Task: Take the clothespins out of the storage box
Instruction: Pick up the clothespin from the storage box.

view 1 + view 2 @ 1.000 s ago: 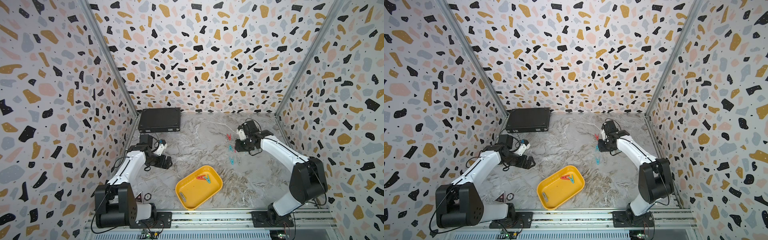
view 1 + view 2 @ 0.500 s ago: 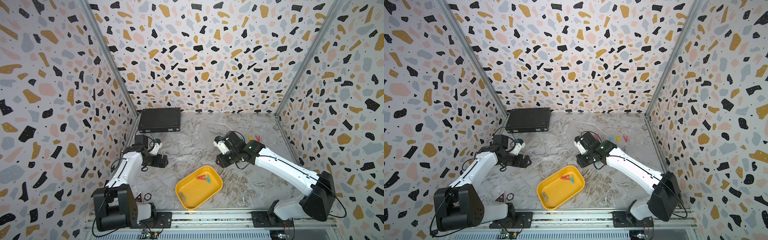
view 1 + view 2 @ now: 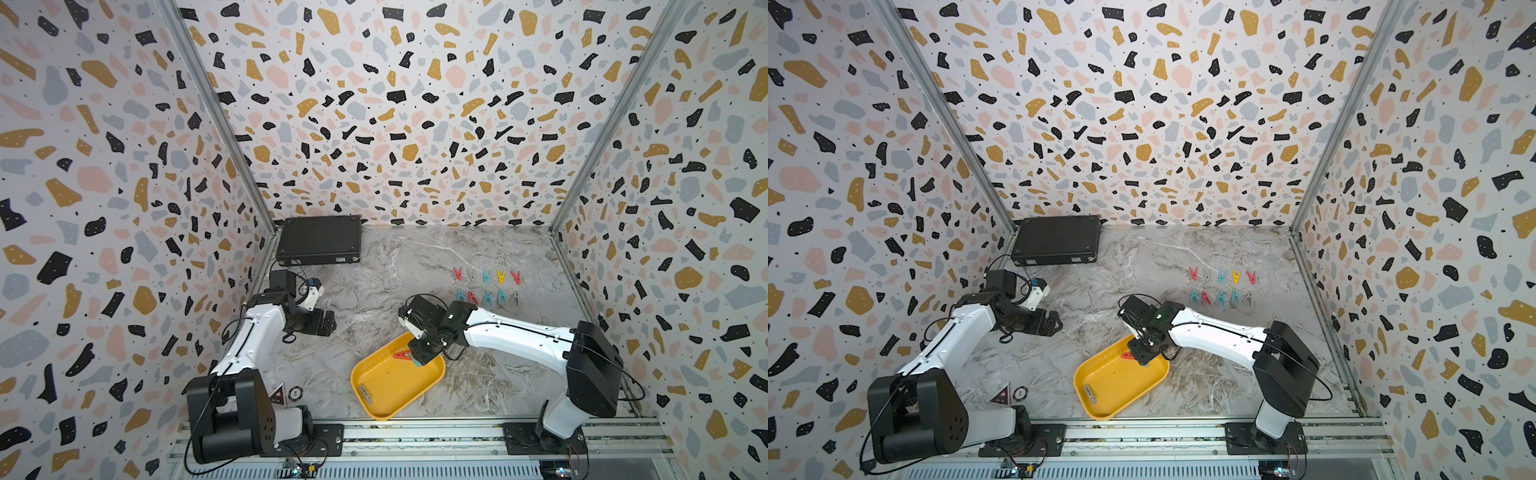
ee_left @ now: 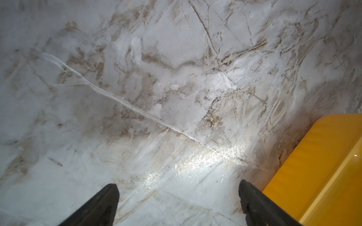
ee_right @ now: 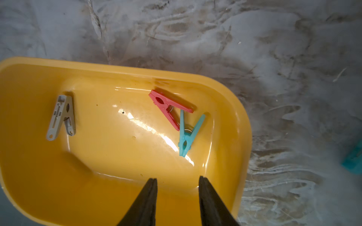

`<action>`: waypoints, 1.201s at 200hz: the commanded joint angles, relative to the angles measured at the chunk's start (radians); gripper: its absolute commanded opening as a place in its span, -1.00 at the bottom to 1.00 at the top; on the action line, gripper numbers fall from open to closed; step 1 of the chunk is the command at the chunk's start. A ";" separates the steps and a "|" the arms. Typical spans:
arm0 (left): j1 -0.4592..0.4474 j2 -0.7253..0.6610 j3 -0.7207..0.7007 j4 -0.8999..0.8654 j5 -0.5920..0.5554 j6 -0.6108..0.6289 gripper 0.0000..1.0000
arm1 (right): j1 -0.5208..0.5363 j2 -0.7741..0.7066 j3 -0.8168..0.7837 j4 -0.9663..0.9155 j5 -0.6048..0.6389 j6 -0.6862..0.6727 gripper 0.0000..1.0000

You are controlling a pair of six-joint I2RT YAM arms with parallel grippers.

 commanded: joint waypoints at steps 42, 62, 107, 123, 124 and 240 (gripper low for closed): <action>0.003 0.001 -0.009 0.011 0.007 -0.002 1.00 | 0.020 0.100 0.020 0.010 0.038 0.016 -0.19; 0.005 -0.001 -0.009 0.009 0.007 -0.002 0.99 | 0.021 0.136 0.033 0.007 0.049 0.011 -0.19; 0.005 -0.002 -0.009 0.010 0.008 -0.001 1.00 | 0.021 0.181 0.042 0.024 0.073 0.011 -0.19; 0.004 -0.002 -0.008 0.008 0.010 -0.002 1.00 | 0.021 0.196 0.044 0.032 0.074 0.011 -0.19; 0.005 -0.001 -0.007 0.008 0.010 -0.002 1.00 | 0.021 0.196 0.045 0.032 0.073 0.011 -0.19; 0.005 -0.006 -0.009 0.009 0.010 0.000 0.99 | 0.022 0.162 0.033 0.035 0.092 0.024 -0.63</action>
